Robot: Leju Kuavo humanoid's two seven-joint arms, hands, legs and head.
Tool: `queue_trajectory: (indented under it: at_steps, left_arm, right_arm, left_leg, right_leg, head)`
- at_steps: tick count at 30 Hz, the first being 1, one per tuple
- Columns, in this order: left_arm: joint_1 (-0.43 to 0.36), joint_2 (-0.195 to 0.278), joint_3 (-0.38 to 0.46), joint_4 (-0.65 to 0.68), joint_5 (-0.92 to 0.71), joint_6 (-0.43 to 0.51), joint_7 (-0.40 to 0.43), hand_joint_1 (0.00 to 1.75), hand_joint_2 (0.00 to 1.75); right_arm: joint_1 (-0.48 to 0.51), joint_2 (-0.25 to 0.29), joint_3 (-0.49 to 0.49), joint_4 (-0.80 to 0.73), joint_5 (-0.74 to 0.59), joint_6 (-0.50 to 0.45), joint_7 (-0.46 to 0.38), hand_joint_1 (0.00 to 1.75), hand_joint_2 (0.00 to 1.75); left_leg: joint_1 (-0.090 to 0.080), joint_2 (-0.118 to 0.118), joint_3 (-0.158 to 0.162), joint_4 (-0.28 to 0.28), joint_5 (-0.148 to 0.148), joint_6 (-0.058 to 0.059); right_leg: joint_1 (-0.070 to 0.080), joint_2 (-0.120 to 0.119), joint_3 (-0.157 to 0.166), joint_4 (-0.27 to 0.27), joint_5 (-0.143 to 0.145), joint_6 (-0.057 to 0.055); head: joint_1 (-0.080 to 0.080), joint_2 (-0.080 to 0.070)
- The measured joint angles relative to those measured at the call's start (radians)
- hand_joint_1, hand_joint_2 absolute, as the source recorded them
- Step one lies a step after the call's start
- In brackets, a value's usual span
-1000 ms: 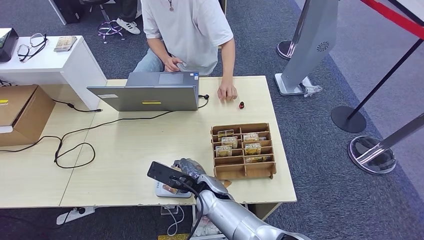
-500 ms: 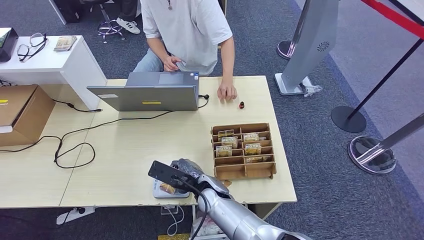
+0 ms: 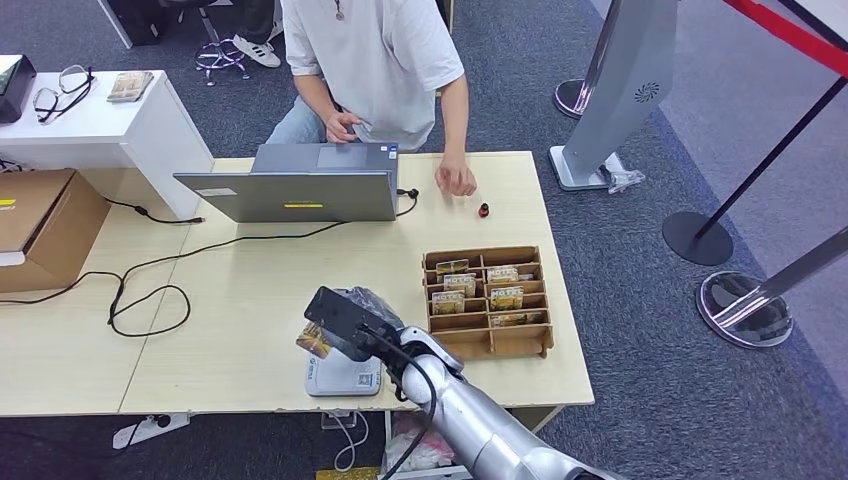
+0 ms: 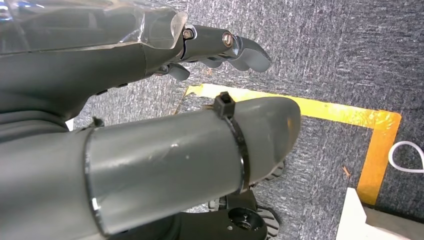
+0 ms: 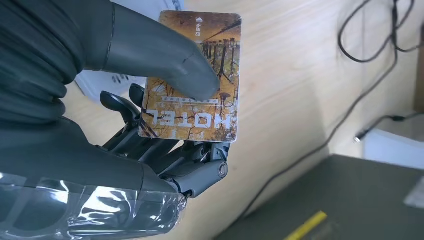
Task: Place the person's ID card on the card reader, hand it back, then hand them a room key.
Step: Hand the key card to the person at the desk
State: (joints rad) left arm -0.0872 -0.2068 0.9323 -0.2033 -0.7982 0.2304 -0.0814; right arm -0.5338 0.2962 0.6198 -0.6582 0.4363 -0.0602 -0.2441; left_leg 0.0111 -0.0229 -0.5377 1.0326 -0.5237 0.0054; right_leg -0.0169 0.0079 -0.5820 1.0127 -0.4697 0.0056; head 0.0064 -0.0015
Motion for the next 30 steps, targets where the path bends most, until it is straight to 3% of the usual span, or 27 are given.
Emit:
queue_trajectory:
  at_steps: [3,6,12,20,25,30]
  left_arm:
    - [0.003,0.000,0.000,0.000,0.004,0.000,-0.006,0.00,0.00]
    - [0.005,0.000,0.000,0.000,0.006,0.000,-0.013,0.00,0.00]
    - [0.009,0.002,0.000,0.000,-0.002,-0.009,-0.022,0.00,0.00]
    - [0.008,0.009,-0.001,0.000,-0.028,-0.015,-0.022,0.00,0.00]
    - [0.007,0.009,-0.006,0.000,-0.039,-0.014,-0.022,0.00,0.00]
    - [0.007,0.009,-0.006,0.000,-0.038,-0.013,-0.019,0.00,0.00]
  right_arm:
    - [0.013,-0.021,-0.007,-0.077,0.000,-0.019,-0.006,1.75,1.75]
    - [0.022,-0.045,-0.011,-0.157,0.054,-0.100,-0.002,1.75,1.75]
    - [0.016,-0.092,-0.016,-0.282,0.268,-0.315,0.034,1.75,1.75]
    - [-0.088,-0.113,-0.058,-0.238,0.632,-0.606,0.097,1.75,1.75]
    - [-0.120,-0.115,-0.142,-0.230,0.967,-0.632,0.160,1.75,1.75]
    - [-0.142,-0.115,-0.179,-0.228,1.107,-0.632,0.218,1.75,1.75]
  left_leg:
    - [0.000,0.000,0.000,0.000,0.000,0.000]
    - [0.000,0.000,0.000,0.000,0.000,0.000]
    - [0.000,0.000,0.000,0.000,0.000,0.000]
    - [0.000,0.000,0.000,0.000,0.000,0.000]
    - [0.000,0.000,0.000,0.000,0.000,0.000]
    - [0.000,0.000,-0.001,0.000,0.000,0.000]
  right_leg:
    - [0.000,0.000,0.000,0.000,0.000,0.000]
    - [0.000,0.000,0.000,0.000,0.000,0.000]
    - [0.000,0.000,0.000,0.000,0.000,0.000]
    - [0.000,0.000,0.000,0.000,0.000,0.000]
    - [0.000,0.000,0.000,0.000,0.000,0.000]
    - [0.000,0.000,0.000,0.000,0.000,0.000]
  head:
    - [0.000,0.000]
    - [0.000,0.000]
    - [0.000,0.000]
    - [0.000,0.000]
    - [0.000,0.000]
    - [0.000,0.000]
